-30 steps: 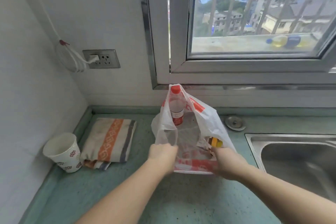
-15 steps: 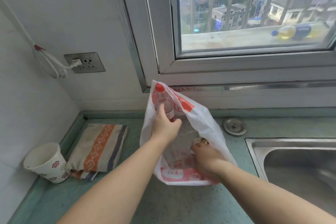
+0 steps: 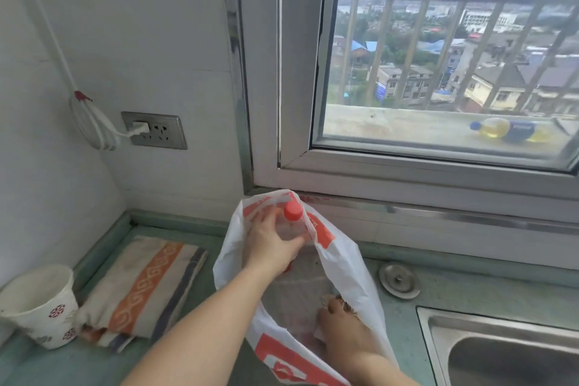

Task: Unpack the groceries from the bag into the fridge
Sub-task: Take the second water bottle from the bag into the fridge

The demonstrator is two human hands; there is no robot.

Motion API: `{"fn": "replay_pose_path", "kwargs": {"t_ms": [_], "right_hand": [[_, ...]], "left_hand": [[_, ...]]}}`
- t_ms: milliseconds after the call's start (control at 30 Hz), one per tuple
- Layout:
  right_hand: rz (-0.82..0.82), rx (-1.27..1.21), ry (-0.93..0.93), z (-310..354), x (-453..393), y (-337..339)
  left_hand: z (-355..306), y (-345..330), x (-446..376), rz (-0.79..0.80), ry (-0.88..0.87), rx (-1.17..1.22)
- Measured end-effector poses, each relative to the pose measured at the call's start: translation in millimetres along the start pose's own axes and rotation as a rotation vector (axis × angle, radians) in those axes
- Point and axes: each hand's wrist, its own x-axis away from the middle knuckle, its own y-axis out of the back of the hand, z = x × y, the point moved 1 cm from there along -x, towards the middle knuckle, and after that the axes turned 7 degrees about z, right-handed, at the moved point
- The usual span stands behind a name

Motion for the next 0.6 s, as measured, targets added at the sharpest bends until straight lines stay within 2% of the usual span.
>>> {"fn": "replay_pose_path", "kwargs": {"t_ms": [133,267,467,600], "right_hand": [[-0.03,0.047,0.032,-1.3,-5.7,1.3],[0.004,0.064,0.046,9.3,0.8,3.9],[-0.01,-0.293,-0.05,17.0,17.9,21.9],[-0.084,-0.433,-0.068,24.4,40.8,43.8]], "left_hand": [[-0.8,-9.4,13.7,0.135,-0.079,-0.024],[8.3,-7.7,24.1,0.121,-0.111,-0.068],[12.7,11.6,41.0,0.121,-0.078,-0.073],[-3.0,35.3,55.6,0.124,-0.034,0.068]]}}
